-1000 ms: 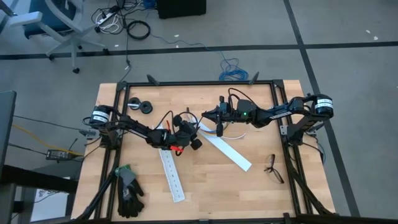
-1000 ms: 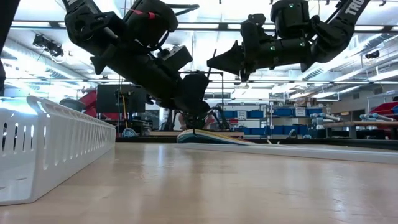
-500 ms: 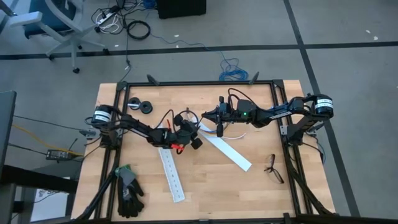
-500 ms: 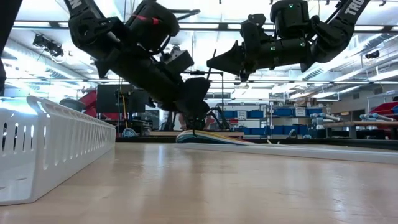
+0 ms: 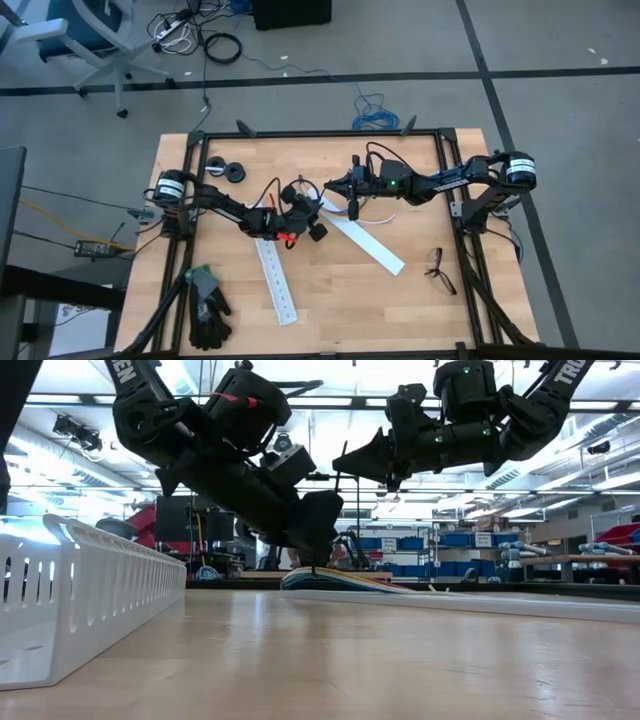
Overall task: Ziptie cables
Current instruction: Wrap the cables together using the black zip tie
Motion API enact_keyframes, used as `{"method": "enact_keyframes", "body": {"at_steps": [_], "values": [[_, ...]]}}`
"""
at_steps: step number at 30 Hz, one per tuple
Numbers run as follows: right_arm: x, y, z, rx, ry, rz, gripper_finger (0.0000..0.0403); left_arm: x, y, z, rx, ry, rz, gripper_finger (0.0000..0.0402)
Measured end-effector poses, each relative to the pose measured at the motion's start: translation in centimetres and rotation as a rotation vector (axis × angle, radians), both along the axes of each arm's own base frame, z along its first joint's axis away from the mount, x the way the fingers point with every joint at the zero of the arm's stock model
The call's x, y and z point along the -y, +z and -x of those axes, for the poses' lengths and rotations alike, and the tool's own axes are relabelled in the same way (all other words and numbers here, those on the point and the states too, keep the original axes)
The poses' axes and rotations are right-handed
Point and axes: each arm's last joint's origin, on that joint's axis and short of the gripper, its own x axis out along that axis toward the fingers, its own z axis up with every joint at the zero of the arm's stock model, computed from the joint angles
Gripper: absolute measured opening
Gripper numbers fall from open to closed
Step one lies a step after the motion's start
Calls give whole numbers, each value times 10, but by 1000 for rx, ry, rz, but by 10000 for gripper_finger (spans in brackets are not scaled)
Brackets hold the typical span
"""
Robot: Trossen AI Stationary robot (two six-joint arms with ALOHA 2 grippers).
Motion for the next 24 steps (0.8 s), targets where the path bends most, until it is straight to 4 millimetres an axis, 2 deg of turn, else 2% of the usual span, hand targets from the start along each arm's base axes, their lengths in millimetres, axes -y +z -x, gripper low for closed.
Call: {"method": "enact_keyframes", "body": {"at_steps": [16,24], "values": [[0,-4,0,-41,-1,-21,0,0,0,0,7,2,3,66],[0,-4,0,-40,10,-22,0,0,1,0,5,0,0,91]]}}
